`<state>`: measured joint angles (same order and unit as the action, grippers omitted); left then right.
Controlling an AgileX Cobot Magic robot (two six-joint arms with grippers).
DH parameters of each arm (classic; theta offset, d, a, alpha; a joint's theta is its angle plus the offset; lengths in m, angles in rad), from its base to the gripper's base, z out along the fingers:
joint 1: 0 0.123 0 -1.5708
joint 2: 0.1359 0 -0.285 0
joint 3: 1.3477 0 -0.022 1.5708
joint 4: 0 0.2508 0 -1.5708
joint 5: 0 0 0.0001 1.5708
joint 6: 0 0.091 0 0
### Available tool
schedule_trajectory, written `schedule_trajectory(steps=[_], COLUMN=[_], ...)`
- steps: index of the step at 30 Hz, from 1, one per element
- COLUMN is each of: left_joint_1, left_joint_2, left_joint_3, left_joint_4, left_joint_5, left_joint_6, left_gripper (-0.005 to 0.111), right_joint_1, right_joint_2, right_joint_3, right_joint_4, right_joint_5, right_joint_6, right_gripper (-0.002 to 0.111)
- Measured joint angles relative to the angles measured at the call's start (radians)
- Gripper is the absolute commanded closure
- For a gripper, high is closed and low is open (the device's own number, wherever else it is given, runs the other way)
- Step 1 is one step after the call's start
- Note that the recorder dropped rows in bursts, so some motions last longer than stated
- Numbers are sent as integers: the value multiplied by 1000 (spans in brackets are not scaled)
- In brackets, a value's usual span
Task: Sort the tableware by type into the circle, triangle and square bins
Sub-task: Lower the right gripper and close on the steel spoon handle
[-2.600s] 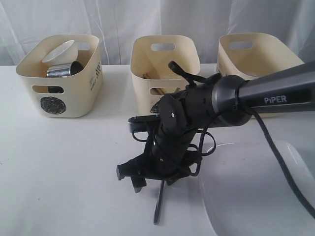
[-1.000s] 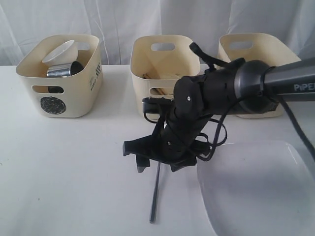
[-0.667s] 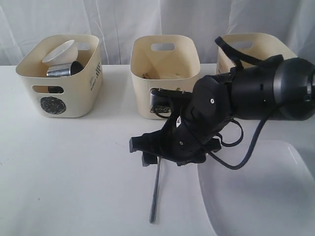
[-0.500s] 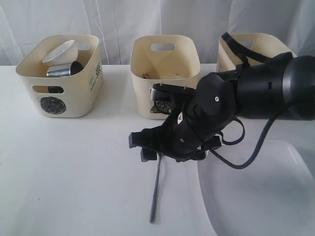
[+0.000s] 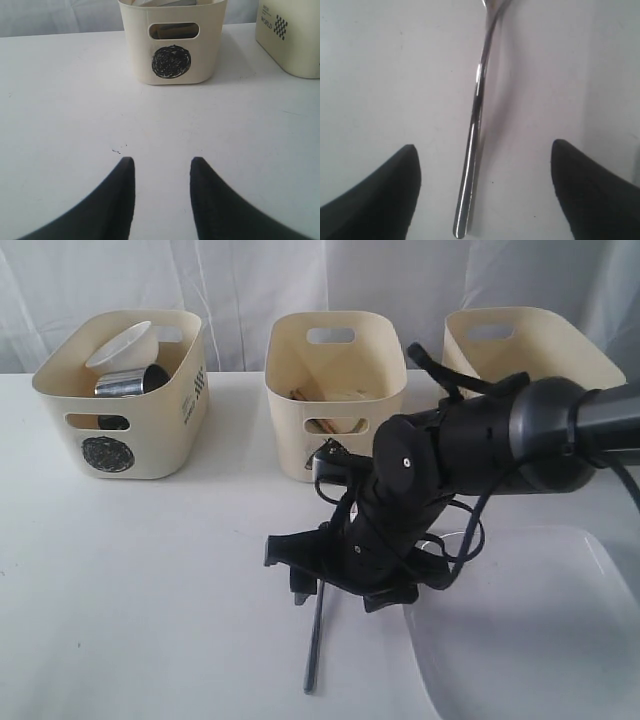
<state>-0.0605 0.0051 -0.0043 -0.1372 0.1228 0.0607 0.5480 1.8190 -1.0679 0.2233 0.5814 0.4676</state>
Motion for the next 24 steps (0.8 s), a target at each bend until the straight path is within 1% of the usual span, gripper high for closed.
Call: schedule_trajectory(steps=[9,15,24], left_joint_1=[0,0,0], left_joint_2=[0,0,0], left_joint_3=[0,0,0], left_joint_4=[0,0,0], left_joint_5=[0,0,0], left_joint_6=[0,0,0], left_gripper=[65,65,65], right_joint_1=[10,17,31], right_joint_2=[60,128,196], right_joint_3=[-137,-232,-303], right_joint_4=[-68,-138,-152], right_joint_5=[105,224,268], right_joint_6=[3,31,93], right_gripper=[40,40,40])
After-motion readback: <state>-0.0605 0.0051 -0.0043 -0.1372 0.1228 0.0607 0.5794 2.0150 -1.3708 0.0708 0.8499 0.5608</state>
